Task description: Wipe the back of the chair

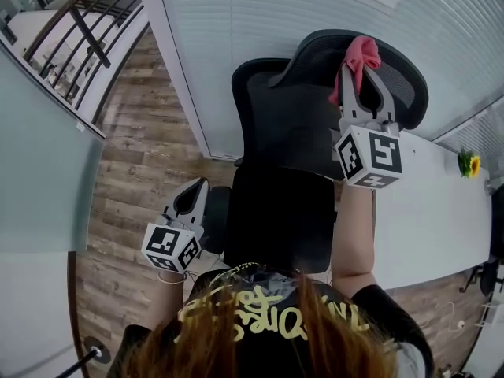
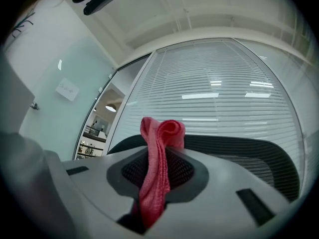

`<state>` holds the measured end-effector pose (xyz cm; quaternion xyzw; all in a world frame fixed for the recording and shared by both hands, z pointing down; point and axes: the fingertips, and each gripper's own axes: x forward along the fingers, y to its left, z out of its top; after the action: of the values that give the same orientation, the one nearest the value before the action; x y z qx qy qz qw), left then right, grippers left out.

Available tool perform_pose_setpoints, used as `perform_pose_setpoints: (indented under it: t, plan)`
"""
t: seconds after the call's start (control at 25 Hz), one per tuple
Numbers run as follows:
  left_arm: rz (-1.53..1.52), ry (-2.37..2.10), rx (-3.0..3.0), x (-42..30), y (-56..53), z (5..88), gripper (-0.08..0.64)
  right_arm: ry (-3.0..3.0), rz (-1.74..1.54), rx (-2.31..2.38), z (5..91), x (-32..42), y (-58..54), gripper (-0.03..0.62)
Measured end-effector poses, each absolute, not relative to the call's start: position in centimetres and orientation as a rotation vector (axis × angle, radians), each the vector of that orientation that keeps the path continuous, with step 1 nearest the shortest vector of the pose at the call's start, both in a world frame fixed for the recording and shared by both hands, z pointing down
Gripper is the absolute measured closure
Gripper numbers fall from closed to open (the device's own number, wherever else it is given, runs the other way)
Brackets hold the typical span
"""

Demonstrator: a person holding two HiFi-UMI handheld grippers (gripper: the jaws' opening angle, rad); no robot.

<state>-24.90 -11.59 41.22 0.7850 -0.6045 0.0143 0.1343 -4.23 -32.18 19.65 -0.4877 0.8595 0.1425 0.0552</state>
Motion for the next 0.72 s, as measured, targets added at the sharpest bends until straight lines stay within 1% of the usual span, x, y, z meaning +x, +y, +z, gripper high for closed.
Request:
perform_pose_setpoints:
  t: [0.24,0.72]
  plan:
    - [0.045,-1.737,2.289,-26.9,-11.4,42.1,0.568,2.63,0.408,-1.417,19.9,-7.7,-31.3,0.522]
    - [0.039,-1.748,2.278,-28.2,-11.7,41.8,0.568,2.616,0.308,-1.279,20.1,-10.5,-29.6,0.522]
